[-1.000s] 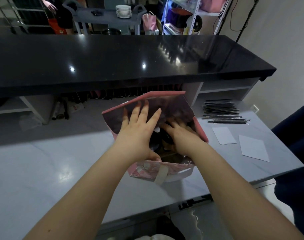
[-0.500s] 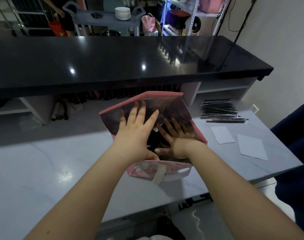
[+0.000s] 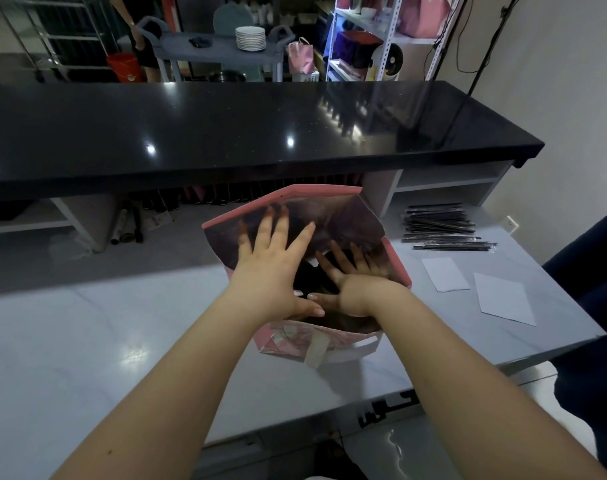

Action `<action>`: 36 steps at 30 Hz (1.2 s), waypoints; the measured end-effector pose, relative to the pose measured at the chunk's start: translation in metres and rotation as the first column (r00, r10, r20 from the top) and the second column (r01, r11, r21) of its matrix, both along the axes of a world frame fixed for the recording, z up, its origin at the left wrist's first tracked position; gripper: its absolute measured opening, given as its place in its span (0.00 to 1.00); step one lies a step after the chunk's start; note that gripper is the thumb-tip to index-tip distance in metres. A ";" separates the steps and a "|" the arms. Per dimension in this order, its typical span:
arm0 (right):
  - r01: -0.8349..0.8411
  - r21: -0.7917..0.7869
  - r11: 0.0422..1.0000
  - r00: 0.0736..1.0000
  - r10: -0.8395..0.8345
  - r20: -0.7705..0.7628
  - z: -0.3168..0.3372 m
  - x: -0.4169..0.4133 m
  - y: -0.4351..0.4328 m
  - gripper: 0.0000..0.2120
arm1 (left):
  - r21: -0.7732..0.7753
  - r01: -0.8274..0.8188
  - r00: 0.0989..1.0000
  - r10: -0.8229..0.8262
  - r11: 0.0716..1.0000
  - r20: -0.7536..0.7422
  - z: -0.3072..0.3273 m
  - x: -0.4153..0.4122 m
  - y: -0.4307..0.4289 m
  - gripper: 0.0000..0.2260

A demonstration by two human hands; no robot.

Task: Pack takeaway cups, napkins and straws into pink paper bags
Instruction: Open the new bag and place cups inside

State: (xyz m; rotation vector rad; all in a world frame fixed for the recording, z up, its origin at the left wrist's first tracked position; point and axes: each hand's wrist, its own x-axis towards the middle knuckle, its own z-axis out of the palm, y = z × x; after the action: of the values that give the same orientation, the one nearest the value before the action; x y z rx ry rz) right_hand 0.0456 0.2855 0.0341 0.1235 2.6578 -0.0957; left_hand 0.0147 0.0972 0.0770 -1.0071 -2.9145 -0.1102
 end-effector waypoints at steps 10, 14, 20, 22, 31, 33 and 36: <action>0.157 -0.104 0.982 0.987 -0.161 -0.029 0.028 -0.006 -0.037 0.42 | -0.087 0.016 1.000 -0.016 0.996 0.004 0.025 -0.054 -0.006 0.53; 0.113 -0.049 0.992 0.970 -0.121 -0.212 0.048 -0.004 -0.035 0.44 | -0.004 0.077 0.997 -0.077 0.997 -0.011 0.027 -0.052 -0.006 0.48; 0.043 -0.060 0.997 0.890 -0.066 -0.451 0.077 0.005 -0.030 0.36 | 0.031 0.088 0.996 -0.087 0.996 -0.020 0.025 -0.046 -0.011 0.40; 0.039 -0.045 0.998 0.861 -0.057 -0.505 0.080 0.008 -0.031 0.33 | 0.033 0.102 0.994 -0.101 0.994 -0.035 0.023 -0.044 -0.012 0.39; 0.033 -0.059 0.998 0.773 -0.062 -0.631 0.085 0.022 -0.050 0.16 | 0.057 0.126 0.987 -0.119 0.990 -0.105 0.025 -0.026 -0.020 0.29; 0.025 -0.070 0.997 0.760 -0.064 -0.647 0.089 0.025 -0.049 0.16 | 0.051 0.110 0.991 -0.105 0.993 -0.088 0.031 -0.021 -0.018 0.27; 0.008 -0.083 0.997 0.736 -0.062 -0.674 0.098 0.036 -0.040 0.17 | 0.076 0.095 0.992 -0.089 0.993 -0.085 0.044 -0.013 -0.009 0.24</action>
State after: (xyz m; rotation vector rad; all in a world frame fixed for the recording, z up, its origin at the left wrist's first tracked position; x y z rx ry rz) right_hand 0.0815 0.2459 0.1320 0.1319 3.3857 -0.3070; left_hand 0.0020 0.0883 0.1207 -1.1061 -2.7673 -0.1839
